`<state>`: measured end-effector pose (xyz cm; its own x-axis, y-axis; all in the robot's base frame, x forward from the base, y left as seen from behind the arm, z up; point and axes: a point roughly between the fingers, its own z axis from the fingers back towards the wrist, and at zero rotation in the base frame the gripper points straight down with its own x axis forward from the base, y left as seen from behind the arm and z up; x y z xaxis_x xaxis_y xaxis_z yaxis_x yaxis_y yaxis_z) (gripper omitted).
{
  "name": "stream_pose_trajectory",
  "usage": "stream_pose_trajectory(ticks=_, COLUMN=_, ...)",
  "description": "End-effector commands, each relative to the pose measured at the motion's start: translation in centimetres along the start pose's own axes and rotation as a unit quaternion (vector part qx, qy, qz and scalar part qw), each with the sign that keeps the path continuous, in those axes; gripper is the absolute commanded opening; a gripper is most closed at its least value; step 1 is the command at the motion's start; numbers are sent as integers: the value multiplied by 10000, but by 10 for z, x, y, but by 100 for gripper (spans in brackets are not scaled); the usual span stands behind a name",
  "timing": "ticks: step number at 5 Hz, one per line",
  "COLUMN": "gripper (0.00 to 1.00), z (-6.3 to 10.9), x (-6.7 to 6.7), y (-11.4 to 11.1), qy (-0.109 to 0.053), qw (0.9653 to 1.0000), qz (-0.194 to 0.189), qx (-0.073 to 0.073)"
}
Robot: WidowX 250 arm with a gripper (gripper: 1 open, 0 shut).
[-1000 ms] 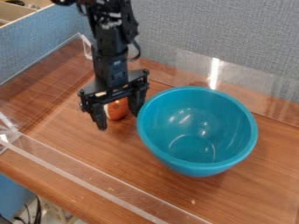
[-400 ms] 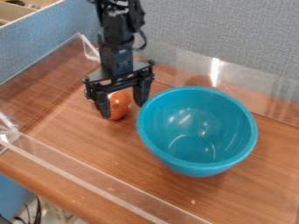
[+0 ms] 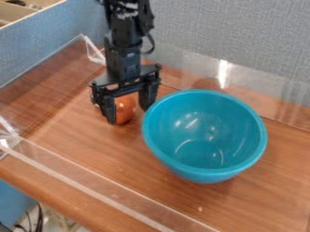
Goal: Put the mushroom in the blue bowl
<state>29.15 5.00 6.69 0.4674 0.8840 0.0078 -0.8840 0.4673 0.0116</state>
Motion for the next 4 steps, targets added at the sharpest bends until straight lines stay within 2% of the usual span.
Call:
stream_pose_trajectory(ticks=1, gripper=100, z=8, x=6, y=-16, qy=-170, qw=9995, qz=174, qx=-208)
stream_pose_trajectory(ticks=3, gripper=100, z=-2, x=36, y=-17, qy=-148, qw=9972, qz=711, qx=-154)
stream_pose_trajectory(ticks=4, gripper=100, z=-6, x=47, y=-14, qy=-138, qw=9989, qz=420, qx=-135)
